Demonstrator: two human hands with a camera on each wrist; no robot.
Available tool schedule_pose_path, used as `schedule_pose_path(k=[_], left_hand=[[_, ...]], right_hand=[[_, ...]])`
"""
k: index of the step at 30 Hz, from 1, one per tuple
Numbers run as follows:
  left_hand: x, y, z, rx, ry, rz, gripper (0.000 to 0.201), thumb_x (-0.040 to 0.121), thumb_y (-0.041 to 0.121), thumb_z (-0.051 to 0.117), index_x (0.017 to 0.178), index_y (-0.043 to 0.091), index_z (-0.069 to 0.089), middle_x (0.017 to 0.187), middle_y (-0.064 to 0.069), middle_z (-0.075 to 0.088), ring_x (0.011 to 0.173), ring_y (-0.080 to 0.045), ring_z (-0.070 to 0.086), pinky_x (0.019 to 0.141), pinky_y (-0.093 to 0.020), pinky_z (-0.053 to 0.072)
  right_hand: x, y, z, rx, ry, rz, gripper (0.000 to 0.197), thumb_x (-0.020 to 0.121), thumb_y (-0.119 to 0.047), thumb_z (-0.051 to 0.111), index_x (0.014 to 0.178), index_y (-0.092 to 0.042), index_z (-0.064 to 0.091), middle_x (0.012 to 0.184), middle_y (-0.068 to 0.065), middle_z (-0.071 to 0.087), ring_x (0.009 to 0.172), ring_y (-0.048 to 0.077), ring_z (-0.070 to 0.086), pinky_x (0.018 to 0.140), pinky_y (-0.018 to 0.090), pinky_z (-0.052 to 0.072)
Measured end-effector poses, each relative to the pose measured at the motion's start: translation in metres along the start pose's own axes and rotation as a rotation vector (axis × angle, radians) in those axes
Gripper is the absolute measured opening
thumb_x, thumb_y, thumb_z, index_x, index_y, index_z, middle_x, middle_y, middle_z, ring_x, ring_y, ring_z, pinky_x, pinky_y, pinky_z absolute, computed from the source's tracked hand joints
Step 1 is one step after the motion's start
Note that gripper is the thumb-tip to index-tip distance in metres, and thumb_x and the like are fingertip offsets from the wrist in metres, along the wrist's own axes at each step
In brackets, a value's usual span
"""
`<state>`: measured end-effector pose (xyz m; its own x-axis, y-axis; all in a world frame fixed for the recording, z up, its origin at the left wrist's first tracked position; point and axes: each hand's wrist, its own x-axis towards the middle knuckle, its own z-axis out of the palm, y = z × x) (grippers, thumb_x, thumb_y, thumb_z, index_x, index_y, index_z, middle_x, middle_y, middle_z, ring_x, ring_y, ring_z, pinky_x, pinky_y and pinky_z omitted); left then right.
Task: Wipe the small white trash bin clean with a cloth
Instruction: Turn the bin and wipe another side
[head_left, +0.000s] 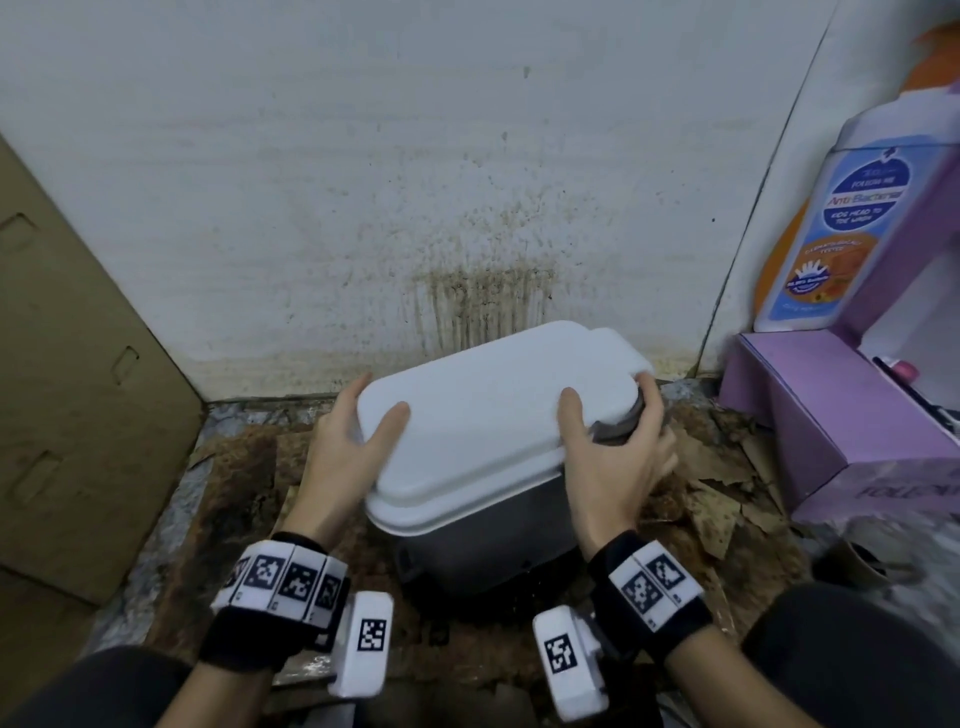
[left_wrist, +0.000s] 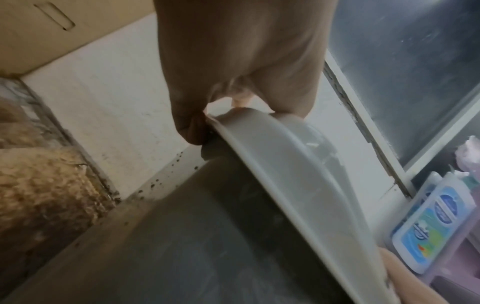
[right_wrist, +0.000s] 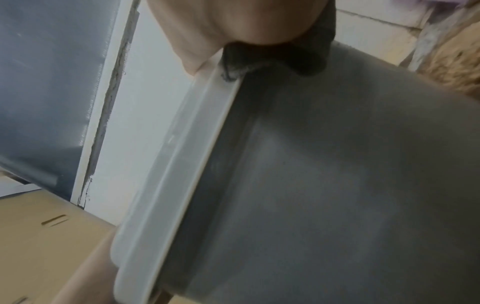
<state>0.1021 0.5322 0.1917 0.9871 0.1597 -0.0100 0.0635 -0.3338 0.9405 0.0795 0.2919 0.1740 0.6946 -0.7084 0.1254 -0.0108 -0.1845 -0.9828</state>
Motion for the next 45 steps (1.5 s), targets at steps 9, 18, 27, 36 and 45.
schedule_pose_path(k=[9,18,27,36,45], left_hand=[[0.002,-0.009,0.005,-0.028,0.005,0.010,0.086,0.075,0.081,0.065,0.151,0.049,0.039,0.155,0.014,0.047,0.138,-0.016,0.050,0.111,-0.053,0.047],[-0.012,-0.011,0.009,0.082,0.150,-0.074,0.087,0.070,0.085,0.062,0.143,0.041,0.044,0.145,-0.001,0.048,0.121,-0.023,0.058,0.104,-0.054,0.051],[-0.036,0.004,0.024,0.070,0.132,-0.013,0.082,0.085,0.070,0.065,0.154,0.036,0.037,0.145,0.006,0.053,0.137,-0.021,0.048,0.113,-0.048,0.043],[-0.028,0.000,0.010,0.001,0.057,0.088,0.074,0.085,0.070,0.063,0.150,0.040,0.046,0.139,0.020,0.061,0.126,-0.004,0.058,0.109,-0.045,0.049],[0.001,-0.001,-0.005,0.003,-0.018,0.051,0.066,0.096,0.055,0.063,0.156,0.041,0.039,0.141,0.027,0.051,0.133,-0.008,0.050,0.117,-0.048,0.041]], right_hand=[[0.009,0.007,-0.002,0.052,0.020,0.033,0.068,0.094,-0.047,0.067,0.154,-0.034,0.037,0.151,0.006,0.036,0.145,0.023,0.025,0.106,0.032,0.027],[0.068,0.005,-0.016,0.137,-0.118,0.037,0.071,0.097,-0.039,0.066,0.159,-0.023,0.034,0.158,-0.001,0.039,0.144,0.016,0.040,0.107,0.026,0.033],[0.109,0.001,-0.032,0.120,-0.563,-0.034,0.049,0.094,-0.037,0.074,0.140,-0.033,0.057,0.137,-0.011,0.057,0.119,0.007,0.061,0.083,0.019,0.057],[0.092,0.003,-0.034,0.141,-0.471,-0.082,0.046,0.091,-0.031,0.077,0.135,-0.032,0.061,0.132,-0.013,0.063,0.112,-0.008,0.060,0.088,0.015,0.052],[0.035,0.006,-0.042,0.184,-0.221,-0.036,0.057,0.090,-0.034,0.077,0.142,-0.033,0.056,0.145,-0.013,0.055,0.134,0.008,0.051,0.110,0.032,0.044]])
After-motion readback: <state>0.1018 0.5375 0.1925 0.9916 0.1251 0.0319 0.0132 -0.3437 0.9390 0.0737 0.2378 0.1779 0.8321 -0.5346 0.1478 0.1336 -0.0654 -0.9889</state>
